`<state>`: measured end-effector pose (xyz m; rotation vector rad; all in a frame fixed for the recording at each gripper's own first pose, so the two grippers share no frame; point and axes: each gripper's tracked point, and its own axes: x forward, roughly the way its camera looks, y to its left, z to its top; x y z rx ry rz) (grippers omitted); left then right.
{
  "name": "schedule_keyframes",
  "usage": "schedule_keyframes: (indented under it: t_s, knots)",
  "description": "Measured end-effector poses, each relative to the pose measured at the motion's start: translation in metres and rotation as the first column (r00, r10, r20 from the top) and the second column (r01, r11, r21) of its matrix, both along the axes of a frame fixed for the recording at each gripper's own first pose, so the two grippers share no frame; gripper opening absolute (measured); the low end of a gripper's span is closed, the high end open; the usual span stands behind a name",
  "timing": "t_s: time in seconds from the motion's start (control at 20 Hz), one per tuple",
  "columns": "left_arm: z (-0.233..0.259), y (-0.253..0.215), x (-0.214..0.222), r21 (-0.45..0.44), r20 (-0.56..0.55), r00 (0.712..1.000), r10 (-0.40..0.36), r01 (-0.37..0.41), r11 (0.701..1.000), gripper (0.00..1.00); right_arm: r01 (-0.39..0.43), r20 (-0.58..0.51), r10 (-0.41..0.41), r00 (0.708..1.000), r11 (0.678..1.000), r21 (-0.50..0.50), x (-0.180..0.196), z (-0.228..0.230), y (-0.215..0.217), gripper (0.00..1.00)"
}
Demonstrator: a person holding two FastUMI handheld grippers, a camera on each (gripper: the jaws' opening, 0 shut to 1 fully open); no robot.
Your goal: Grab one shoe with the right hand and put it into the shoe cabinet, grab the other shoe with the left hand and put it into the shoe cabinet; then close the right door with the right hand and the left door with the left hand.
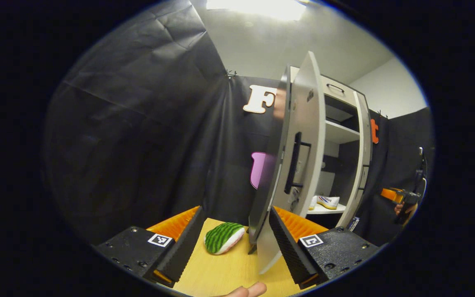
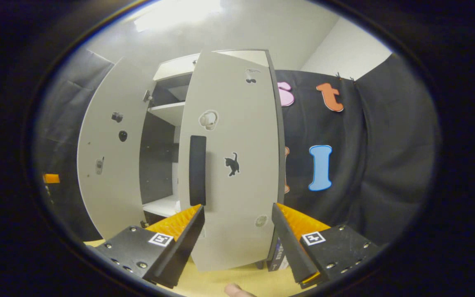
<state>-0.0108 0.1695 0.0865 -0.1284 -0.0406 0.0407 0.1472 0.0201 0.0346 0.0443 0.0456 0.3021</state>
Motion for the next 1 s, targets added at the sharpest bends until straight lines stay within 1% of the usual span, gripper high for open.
schedule_keyframes:
  t_s: [0.05, 0.1, 0.2, 0.25, 0.3, 0.35, 0.45, 0.5, 0.55, 0.6, 0.65, 0.7, 0.8, 0.85, 0.95, 1.0]
  knots:
    - [0.002, 0.012, 0.009, -0.013, -0.012, 1.0, 0.004, -0.004, 1.0, 0.96, -0.009, 0.002, 0.009, 1.0, 1.0, 0.006, -0.008, 0.0, -0.001, 0.98]
    - [0.004, 0.022, 0.019, -0.022, -0.015, 1.0, 0.008, -0.008, 1.0, 0.93, -0.024, 0.012, 0.023, 1.0, 1.0, 0.015, -0.017, 0.003, -0.001, 0.98]
    - [0.008, 0.039, 0.039, -0.045, -0.03, 1.0, -0.005, 0.003, 0.999, 0.93, -0.067, 0.033, 0.065, 0.997, 0.996, 0.057, -0.033, 0.012, 0.004, 0.99]
    - [0.01, 0.041, 0.05, -0.057, -0.035, 0.999, -0.03, 0.028, 0.998, 0.96, -0.081, 0.035, 0.079, 0.996, 0.994, 0.075, -0.041, 0.012, 0.004, 0.99]
    - [0.011, 0.041, 0.06, -0.064, -0.042, 0.997, -0.061, 0.058, 0.996, 0.93, -0.091, 0.034, 0.089, 0.995, 0.992, 0.087, -0.049, 0.012, 0.005, 0.99]
    - [0.013, 0.041, 0.068, -0.069, -0.044, 0.995, -0.086, 0.083, 0.994, 0.96, -0.102, 0.036, 0.099, 0.994, 0.991, 0.091, -0.057, 0.012, 0.007, 0.99]
    - [0.019, 0.046, 0.083, -0.082, -0.042, 0.994, -0.102, 0.099, 0.992, 0.96, -0.097, 0.04, 0.094, 0.995, 0.993, 0.073, -0.07, 0.009, 0.008, 0.99]
    - [0.028, 0.043, 0.089, -0.093, -0.027, 0.993, -0.113, 0.11, 0.99, 0.96, -0.085, 0.039, 0.082, 0.996, 0.995, 0.061, -0.074, 0.006, 0.008, 0.99]
    - [0.037, 0.033, 0.094, -0.104, -0.009, 0.989, -0.145, 0.144, 0.984, 0.96, -0.074, 0.036, 0.072, 0.997, 0.996, 0.05, -0.079, 0.003, 0.009, 0.99]
    - [0.044, 0.017, 0.098, -0.109, 0.004, 0.982, -0.189, 0.188, 0.976, 0.93, -0.07, 0.031, 0.069, 0.997, 0.997, 0.042, -0.084, 0.0, 0.011, 0.99]
    - [0.053, 0.004, 0.102, -0.104, 0.015, 0.974, -0.226, 0.226, 0.969, 0.96, -0.077, 0.031, 0.075, 0.997, 0.996, 0.039, -0.09, -0.002, 0.016, 0.99]
    - [0.06, -0.005, 0.104, -0.089, 0.019, 0.968, -0.251, 0.252, 0.964, 0.96, -0.086, 0.03, 0.085, 0.996, 0.995, 0.046, -0.095, -0.004, 0.019, 0.99]
    - [0.073, -0.019, 0.11, -0.014, 0.021, 0.964, -0.264, 0.264, 0.964, 0.96, -0.093, 0.012, 0.093, 0.996, 0.994, 0.064, -0.103, -0.008, 0.025, 0.98]
    - [0.075, -0.025, 0.115, 0.025, 0.01, 0.968, -0.252, 0.251, 0.968, 0.92, -0.1, 0.007, 0.1, 0.995, 0.993, 0.069, -0.107, -0.01, 0.028, 0.98]
    - [0.067, -0.031, 0.122, 0.087, -0.048, 0.977, -0.207, 0.211, 0.974, 0.92, -0.115, 0.014, 0.114, 0.993, 0.991, 0.069, -0.114, -0.009, 0.035, 0.99]
    - [0.061, -0.04, 0.125, 0.114, -0.084, 0.978, -0.191, 0.2, 0.973, 0.96, -0.116, 0.014, 0.115, 0.993, 0.991, 0.066, -0.117, -0.012, 0.036, 0.99]
